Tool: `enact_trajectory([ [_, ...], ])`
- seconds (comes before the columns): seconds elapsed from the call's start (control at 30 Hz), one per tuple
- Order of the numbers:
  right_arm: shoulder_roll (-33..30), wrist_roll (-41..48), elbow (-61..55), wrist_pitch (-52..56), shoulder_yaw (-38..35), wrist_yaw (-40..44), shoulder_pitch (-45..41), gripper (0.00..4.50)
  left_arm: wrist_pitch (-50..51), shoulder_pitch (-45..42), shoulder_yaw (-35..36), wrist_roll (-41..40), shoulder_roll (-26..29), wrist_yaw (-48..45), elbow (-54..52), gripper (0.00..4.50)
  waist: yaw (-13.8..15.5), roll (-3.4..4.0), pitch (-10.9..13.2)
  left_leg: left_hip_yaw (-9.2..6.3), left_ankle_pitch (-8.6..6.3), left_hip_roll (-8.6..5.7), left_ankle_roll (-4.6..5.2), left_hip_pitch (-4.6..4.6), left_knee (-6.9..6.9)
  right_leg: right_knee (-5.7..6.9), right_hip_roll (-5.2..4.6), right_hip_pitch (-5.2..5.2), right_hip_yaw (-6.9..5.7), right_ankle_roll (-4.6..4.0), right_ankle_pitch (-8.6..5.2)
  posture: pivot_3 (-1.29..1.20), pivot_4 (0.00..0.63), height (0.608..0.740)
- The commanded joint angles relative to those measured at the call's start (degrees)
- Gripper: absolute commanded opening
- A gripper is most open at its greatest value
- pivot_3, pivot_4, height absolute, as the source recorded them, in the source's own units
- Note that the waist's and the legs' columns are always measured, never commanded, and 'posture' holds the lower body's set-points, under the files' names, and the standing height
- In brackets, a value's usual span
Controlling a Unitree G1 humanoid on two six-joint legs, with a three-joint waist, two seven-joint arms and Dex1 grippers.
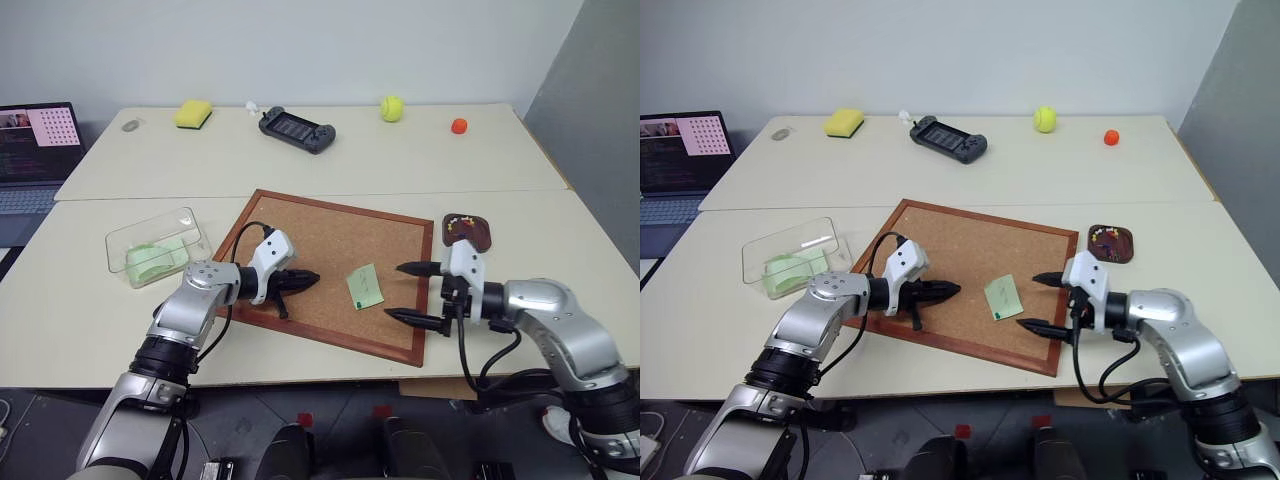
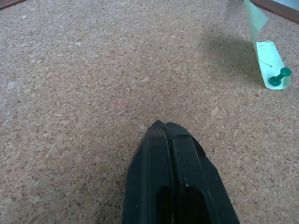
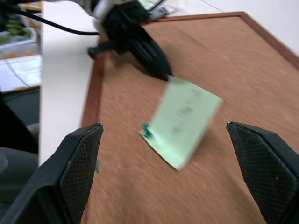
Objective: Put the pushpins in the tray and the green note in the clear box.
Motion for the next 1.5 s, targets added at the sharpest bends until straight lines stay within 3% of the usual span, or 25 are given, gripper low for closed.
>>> enact_trajectory([
  [0.03, 2.1, 0.2, -0.8, -1.8, 2.9, 1.7, -2.1, 4.49, 0.9, 0.6, -2.0, 2.3, 0.8, -0.6, 1.7, 0.0, 0.0, 0.0, 0.0, 0.0, 0.0, 0.0, 0.0, 0.0, 0.0, 0.0, 0.0, -0.01, 0.0, -0.06, 0.03, 0.0, 0.15, 0.74],
  [0.27, 5.5, -3.5, 6.1, -4.6, 8.5, 2.8, -5.3, 4.49, 0.9, 0.4, -2.0, 2.4, 0.8, -0.7, 1.9, 0.0, 0.0, 0.0, 0.0, -0.01, 0.0, -0.01, 0.0, 0.01, -0.01, 0.0, -0.02, -0.01, -0.01, -0.11, 0.06, 0.0, 0.15, 0.74],
  [0.57, 9.7, -7.1, 16.6, -10.1, 9.6, 2.4, -7.5, 4.49, 1.9, 2.3, -1.6, 2.1, 1.2, -0.2, -0.1, 0.0, 0.0, 0.0, 0.0, -0.03, 0.0, 0.0, 0.0, 0.0, -0.02, 0.01, -0.01, -0.03, -0.03, -0.12, 0.07, 0.0, 0.15, 0.74],
  [0.67, 10.4, -7.4, 18.7, -10.8, 9.2, 2.4, -8.1, 4.1, 2.2, 2.5, -1.5, 2.0, 1.3, -0.1, -0.5, 0.0, -0.1, 0.0, 0.0, -0.04, 0.0, 0.0, 0.0, 0.0, -0.02, 0.01, -0.01, -0.03, -0.03, -0.12, 0.07, 0.0, 0.15, 0.74],
  [1.33, 11.9, -8.8, 22.1, -12.8, 7.8, 1.0, -9.2, 0.04, 2.6, 3.0, -2.0, 2.0, 1.4, -0.2, -1.6, 0.0, -0.1, 0.0, 0.0, -0.02, 0.0, 0.0, 0.0, 0.01, -0.03, 0.02, 0.0, -0.04, -0.03, -0.13, 0.07, 0.0, 0.15, 0.74],
  [1.5, 11.7, -8.6, 21.8, -12.5, 7.4, 1.1, -9.2, 0.01, 2.8, 3.2, -2.0, 2.0, 1.5, -0.2, -1.9, 0.0, -0.1, 0.0, 0.0, -0.03, 0.0, 0.0, 0.0, 0.01, -0.03, 0.02, 0.0, -0.04, -0.03, -0.13, 0.07, 0.0, 0.15, 0.74],
])
